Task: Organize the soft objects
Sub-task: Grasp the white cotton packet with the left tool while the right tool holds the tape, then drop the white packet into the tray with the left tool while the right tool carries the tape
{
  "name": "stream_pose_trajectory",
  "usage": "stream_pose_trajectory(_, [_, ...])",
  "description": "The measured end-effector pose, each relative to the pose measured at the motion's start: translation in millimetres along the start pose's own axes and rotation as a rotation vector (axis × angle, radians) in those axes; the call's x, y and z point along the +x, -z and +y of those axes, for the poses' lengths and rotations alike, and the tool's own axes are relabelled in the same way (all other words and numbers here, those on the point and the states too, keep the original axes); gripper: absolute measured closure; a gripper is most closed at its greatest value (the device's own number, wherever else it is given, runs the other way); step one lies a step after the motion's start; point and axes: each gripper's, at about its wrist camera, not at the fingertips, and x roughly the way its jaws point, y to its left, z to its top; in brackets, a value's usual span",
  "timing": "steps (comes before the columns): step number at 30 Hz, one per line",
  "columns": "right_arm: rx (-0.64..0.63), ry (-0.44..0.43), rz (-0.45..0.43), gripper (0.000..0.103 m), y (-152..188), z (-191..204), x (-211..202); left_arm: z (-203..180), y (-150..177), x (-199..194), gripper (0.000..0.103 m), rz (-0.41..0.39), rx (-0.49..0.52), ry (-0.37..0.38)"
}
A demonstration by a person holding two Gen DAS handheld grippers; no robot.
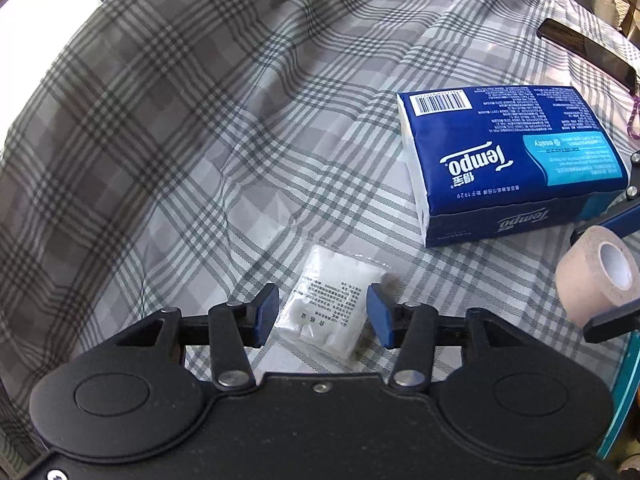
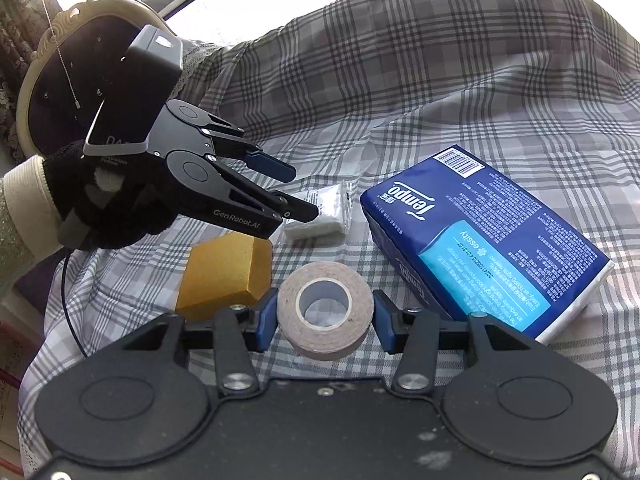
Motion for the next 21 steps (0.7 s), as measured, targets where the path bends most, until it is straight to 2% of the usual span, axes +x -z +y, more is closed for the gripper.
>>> stream_pose_trajectory(3, [0.007,-0.011,0.001,0.055,-0.7,-1.2,-0.2,1.4,0.6,14.0,0.052,0.036,0.018,0.006])
stream_pose_trajectory(8, [0.001,-0.022,0.006,0.055,1.1,-1.8,0.0,3.9,3.5,30.9,0.046,0.041,0.004,0.014])
stream_pose_trajectory(13, [0.006,-0.031,0.012,0.055,1.2,-2.6,1.7,16.3,1.6,34.5,0.044,0.014,-0.078,0.046])
stream_pose_trajectory(15, [0.004,-0.027,0.016,0.055,1.5,-2.8,3.4,20.4,0.3,35.3,0.047,0.011,-0.118,0.063])
stream_pose_trajectory(17, [0.006,-0.025,0.02,0.055,0.9,-3.4,5.2,23.5,-0.6,35.3,0.056,0.005,-0.16,0.067])
stream_pose_trajectory(21, [0.003,-0.009,0.015,0.055,0.3,-3.4,5.4,28.1,-0.2,34.5,0.061,0.009,-0.274,0.057])
